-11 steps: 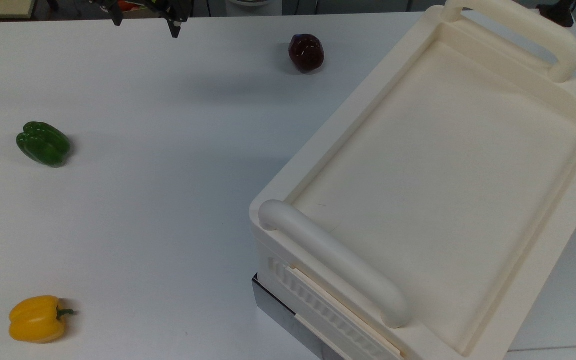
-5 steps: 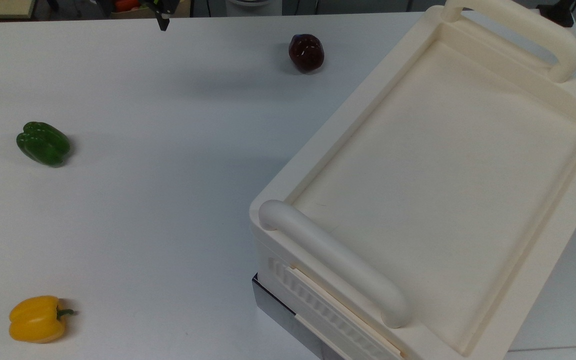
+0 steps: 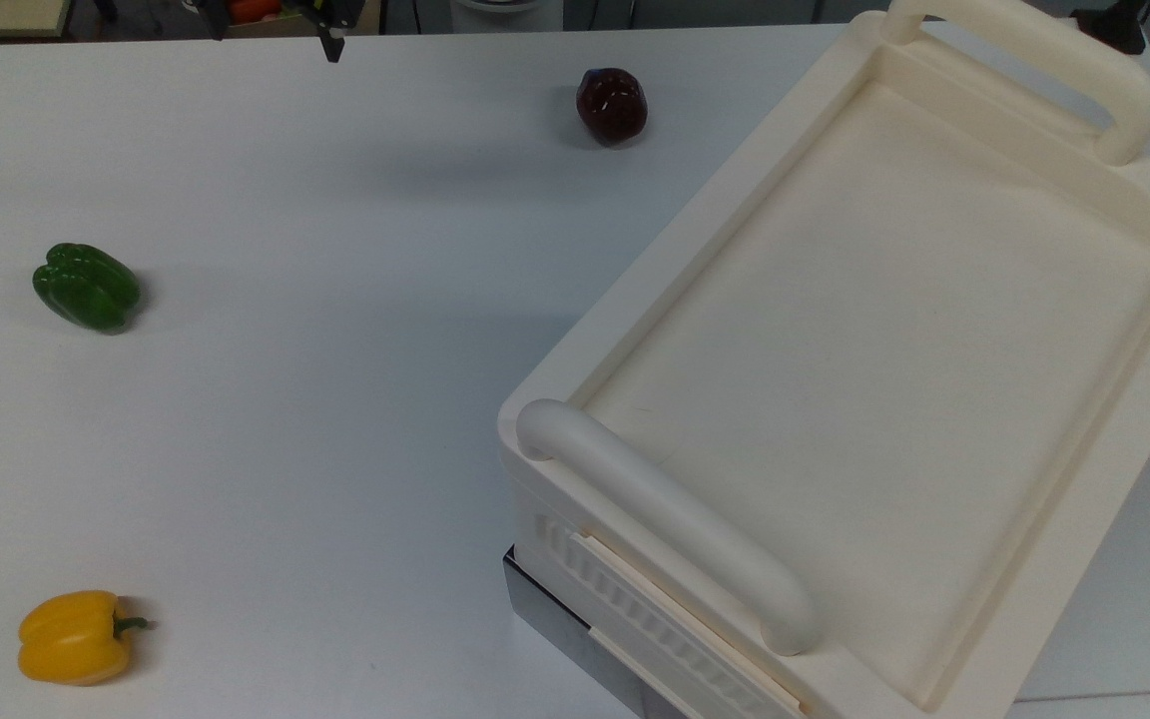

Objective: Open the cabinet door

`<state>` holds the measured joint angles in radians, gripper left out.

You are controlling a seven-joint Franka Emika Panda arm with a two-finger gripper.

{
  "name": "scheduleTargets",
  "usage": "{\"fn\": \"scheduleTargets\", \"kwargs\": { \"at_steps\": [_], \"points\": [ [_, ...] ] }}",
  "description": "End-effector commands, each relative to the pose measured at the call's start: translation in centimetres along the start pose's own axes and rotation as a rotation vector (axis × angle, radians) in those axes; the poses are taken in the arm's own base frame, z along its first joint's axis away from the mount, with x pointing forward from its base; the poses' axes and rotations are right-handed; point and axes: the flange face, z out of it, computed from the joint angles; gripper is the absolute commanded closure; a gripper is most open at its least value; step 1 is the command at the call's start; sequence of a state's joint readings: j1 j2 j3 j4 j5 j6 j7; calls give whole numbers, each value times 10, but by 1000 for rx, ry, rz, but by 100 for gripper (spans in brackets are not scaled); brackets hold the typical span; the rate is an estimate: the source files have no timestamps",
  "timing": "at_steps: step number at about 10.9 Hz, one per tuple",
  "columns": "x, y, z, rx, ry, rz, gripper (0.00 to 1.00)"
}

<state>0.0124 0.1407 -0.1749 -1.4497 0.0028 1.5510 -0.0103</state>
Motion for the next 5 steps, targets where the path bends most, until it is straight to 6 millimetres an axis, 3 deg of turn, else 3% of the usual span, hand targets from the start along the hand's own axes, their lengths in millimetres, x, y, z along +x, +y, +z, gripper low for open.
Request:
{"fn": "scheduleTargets", "kwargs": {
  "at_steps": [1, 5],
  "points": [
    [-3, -3, 1, 25, 3, -20, 0],
    [-2, -3, 2, 72, 6, -59, 0]
  ]
}}
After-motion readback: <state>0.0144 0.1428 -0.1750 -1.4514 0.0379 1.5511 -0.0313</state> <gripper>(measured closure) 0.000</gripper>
